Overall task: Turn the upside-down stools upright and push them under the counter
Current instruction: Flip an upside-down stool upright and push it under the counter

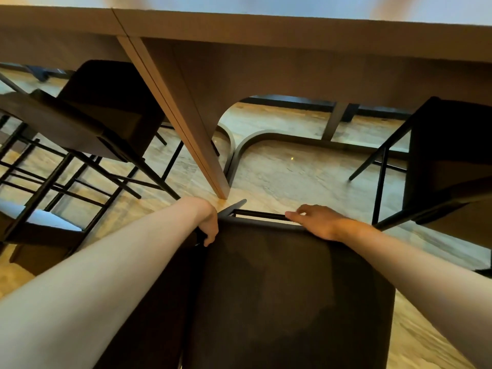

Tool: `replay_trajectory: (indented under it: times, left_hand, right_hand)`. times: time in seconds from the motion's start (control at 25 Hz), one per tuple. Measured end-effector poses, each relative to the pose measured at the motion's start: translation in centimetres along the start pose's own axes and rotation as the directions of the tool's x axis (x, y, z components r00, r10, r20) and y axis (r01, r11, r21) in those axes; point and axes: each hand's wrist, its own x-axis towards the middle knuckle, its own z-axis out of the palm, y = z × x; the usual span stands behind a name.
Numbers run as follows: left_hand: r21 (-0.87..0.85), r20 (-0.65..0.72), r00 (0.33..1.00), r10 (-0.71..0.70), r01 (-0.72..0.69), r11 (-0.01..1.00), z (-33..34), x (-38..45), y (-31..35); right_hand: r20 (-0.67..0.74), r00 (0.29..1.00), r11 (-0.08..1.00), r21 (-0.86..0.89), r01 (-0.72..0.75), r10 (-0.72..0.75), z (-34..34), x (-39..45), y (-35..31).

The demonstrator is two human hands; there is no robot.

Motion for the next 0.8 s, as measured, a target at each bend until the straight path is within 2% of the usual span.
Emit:
replay_trajectory:
  times: [0.08, 0.16, 0.24, 0.32, 0.44, 0.52, 0.64, 0.8]
  left_hand:
    - [0.029, -0.072, 0.997, 0.009, -0.007, 1.000, 0.1, -0.4, 0.3]
    - [0.084, -0.196, 0.980, 0.039, -0.023, 0.996, 0.8, -0.7, 0.7]
    - [0.228, -0.370, 0.925, 0.086, 0.000, 0.974, 1.6, -1.4, 1.2]
    - [0.383, -0.483, 0.862, 0.153, 0.051, 0.922, 1.8, -2.2, 1.7]
    - [0.440, -0.527, 0.832, 0.172, 0.094, 0.893, 1.9, -3.7, 1.9]
    - [0.389, -0.547, 0.826, 0.134, 0.110, 0.915, 1.5, -5.2, 1.5]
    - [0.235, -0.490, 0.871, 0.022, 0.108, 0.966, 0.4, -8.0, 0.3]
    - [0.188, -0.417, 0.902, -0.112, 0.206, 0.960, -0.5, -11.8, -3.1]
  right_hand:
    - [0.001, 0.990, 0.990, 0.002, 0.144, -0.144, 1.5, -1.3, -3.8]
    - [-0.072, 0.977, 0.962, -0.201, 0.183, -0.201, 2.4, -2.3, -5.8]
    - [-0.182, 0.940, 0.897, -0.395, 0.197, -0.287, 3.0, -3.2, -7.1]
    - [-0.226, 0.916, 0.857, -0.477, 0.194, -0.332, 3.7, -3.9, -8.5]
    - [-0.207, 0.943, 0.863, -0.487, 0.132, -0.261, 4.7, -4.2, -9.3]
    - [-0.194, 0.957, 0.871, -0.481, 0.100, -0.217, 4.5, -4.0, -9.5]
    - [-0.185, 0.964, 0.875, -0.478, 0.080, -0.189, 4.5, -3.7, -9.9]
    - [-0.194, 0.967, 0.898, -0.435, 0.064, -0.163, 4.3, -3.6, -10.0]
